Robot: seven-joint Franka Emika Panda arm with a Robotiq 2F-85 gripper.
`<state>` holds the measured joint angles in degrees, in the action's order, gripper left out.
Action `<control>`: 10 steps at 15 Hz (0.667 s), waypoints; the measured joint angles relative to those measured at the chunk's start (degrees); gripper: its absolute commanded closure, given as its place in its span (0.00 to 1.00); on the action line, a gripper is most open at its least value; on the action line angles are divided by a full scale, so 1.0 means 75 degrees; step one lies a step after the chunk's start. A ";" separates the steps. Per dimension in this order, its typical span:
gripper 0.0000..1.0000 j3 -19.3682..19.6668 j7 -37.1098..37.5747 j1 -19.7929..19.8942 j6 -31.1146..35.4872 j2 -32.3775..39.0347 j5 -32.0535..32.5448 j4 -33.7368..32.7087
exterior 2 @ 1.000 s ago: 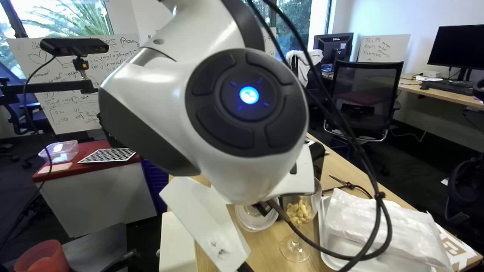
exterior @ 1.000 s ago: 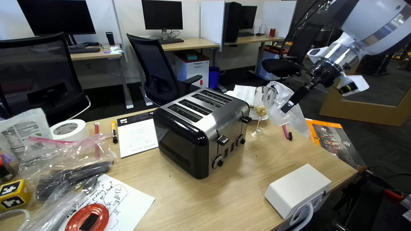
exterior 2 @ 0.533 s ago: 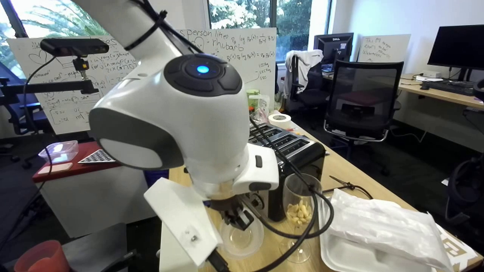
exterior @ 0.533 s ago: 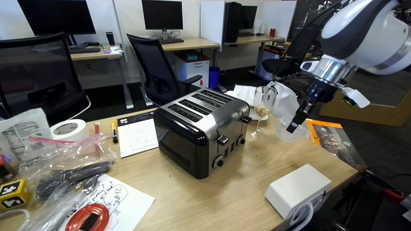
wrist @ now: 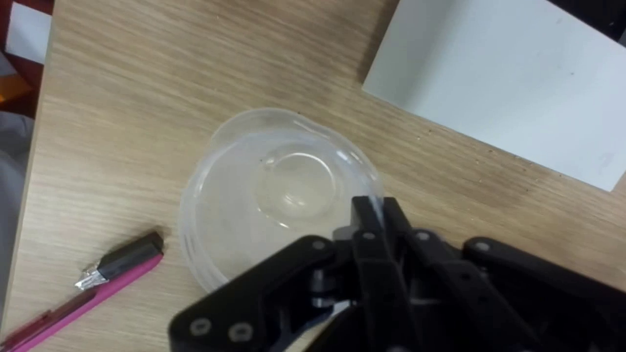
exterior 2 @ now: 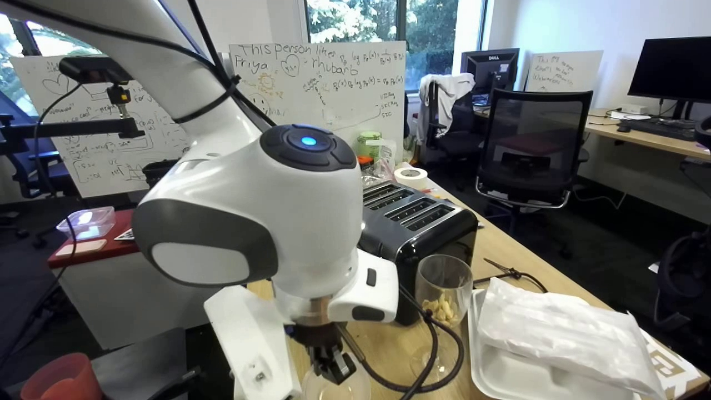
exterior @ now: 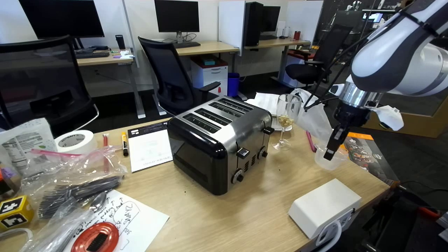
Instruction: Pour the contents in the small clear bowl on the left into the glass on the right
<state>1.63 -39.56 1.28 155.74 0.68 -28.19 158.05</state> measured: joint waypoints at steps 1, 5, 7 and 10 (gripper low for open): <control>0.98 0.0025 0.0286 0.0016 0.0041 0.0090 0.0244 -0.0001; 0.98 0.0213 0.1811 0.0118 0.0129 0.0502 0.1698 -0.0010; 0.98 0.0316 0.2559 0.0141 0.0131 0.0634 0.2438 -0.0042; 0.67 0.0384 0.3396 0.0153 0.0125 0.0657 0.3186 -0.0093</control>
<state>4.51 -14.09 2.43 156.67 5.61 -4.29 157.35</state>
